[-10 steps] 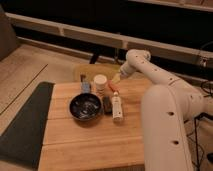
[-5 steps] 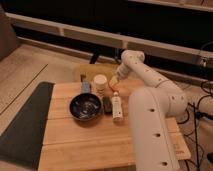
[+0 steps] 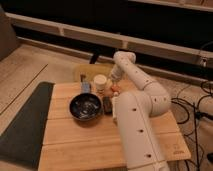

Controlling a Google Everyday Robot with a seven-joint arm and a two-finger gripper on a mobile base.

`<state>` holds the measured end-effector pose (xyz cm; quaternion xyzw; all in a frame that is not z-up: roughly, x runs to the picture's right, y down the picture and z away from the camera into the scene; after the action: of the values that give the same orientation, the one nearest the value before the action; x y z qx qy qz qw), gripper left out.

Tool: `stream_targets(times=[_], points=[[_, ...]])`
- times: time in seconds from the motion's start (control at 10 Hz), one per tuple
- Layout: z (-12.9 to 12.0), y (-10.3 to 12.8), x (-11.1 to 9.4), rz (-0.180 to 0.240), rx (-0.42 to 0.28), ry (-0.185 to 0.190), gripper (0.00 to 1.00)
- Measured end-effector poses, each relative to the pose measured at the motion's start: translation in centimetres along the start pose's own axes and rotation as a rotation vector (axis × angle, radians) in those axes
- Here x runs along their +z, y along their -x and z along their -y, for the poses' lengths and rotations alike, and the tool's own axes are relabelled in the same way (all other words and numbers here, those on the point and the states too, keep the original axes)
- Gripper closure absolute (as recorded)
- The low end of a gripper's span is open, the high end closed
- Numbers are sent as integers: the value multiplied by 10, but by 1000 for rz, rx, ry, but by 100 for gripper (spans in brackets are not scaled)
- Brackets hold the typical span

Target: Place the pepper on the white sponge

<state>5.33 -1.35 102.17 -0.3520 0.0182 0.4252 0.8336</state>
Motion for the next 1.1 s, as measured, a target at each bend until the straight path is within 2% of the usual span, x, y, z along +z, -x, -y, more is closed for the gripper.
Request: stream_targets(times=[0.1, 0.2, 0.5, 0.8, 1.0, 1.1], points=[[1, -2, 3, -17, 5, 3, 36], [5, -3, 3, -28, 11, -1, 44], [14, -8, 1, -55, 29, -20, 74], [20, -16, 0, -76, 49, -27, 99], [28, -23, -5, -87, 75, -41, 100], [39, -29, -15, -91, 106, -68, 100]])
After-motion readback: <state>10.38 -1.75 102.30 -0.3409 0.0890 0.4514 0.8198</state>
